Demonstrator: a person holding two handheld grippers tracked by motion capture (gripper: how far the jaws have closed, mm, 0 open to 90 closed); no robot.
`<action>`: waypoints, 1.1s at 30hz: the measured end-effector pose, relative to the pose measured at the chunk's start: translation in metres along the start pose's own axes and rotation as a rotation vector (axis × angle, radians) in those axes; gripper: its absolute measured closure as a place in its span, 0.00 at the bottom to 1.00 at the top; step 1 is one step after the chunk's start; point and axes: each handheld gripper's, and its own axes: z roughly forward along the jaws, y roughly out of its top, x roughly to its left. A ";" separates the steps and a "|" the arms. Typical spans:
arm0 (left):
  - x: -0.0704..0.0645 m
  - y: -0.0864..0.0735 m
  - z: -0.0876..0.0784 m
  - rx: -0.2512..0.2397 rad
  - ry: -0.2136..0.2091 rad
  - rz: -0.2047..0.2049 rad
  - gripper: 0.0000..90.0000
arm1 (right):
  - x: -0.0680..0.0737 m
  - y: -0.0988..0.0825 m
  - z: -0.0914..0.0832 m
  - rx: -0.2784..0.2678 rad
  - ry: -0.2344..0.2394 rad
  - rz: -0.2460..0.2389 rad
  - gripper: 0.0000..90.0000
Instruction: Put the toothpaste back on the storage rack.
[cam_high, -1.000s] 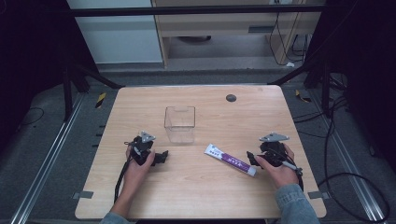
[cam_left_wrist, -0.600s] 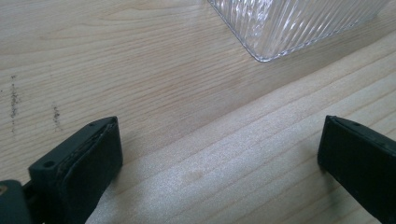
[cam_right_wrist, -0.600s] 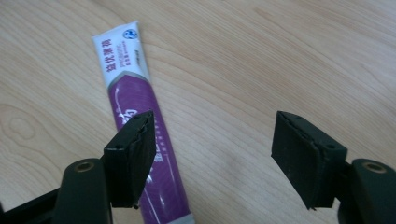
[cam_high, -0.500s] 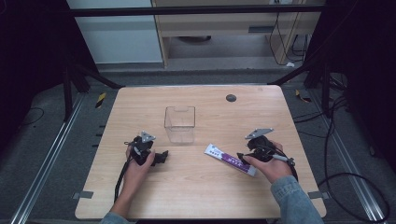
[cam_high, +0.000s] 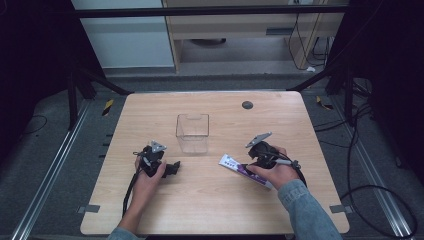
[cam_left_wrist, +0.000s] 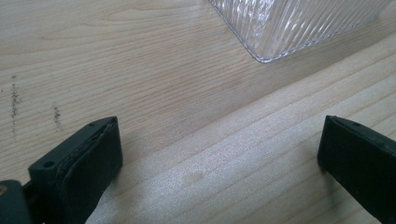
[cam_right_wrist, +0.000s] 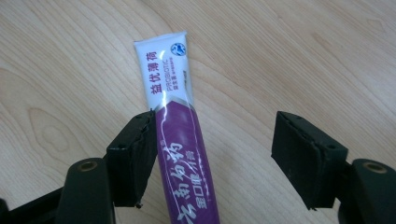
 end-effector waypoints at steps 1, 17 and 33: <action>0.000 0.000 0.000 0.000 0.000 -0.001 0.00 | 0.001 0.004 0.001 0.010 -0.001 -0.006 0.33; 0.000 0.000 0.000 -0.001 0.000 -0.002 0.00 | 0.004 0.023 0.012 0.064 0.007 -0.057 0.41; 0.001 0.001 0.001 0.001 0.000 0.000 0.00 | 0.010 0.026 0.024 0.096 0.015 -0.074 0.50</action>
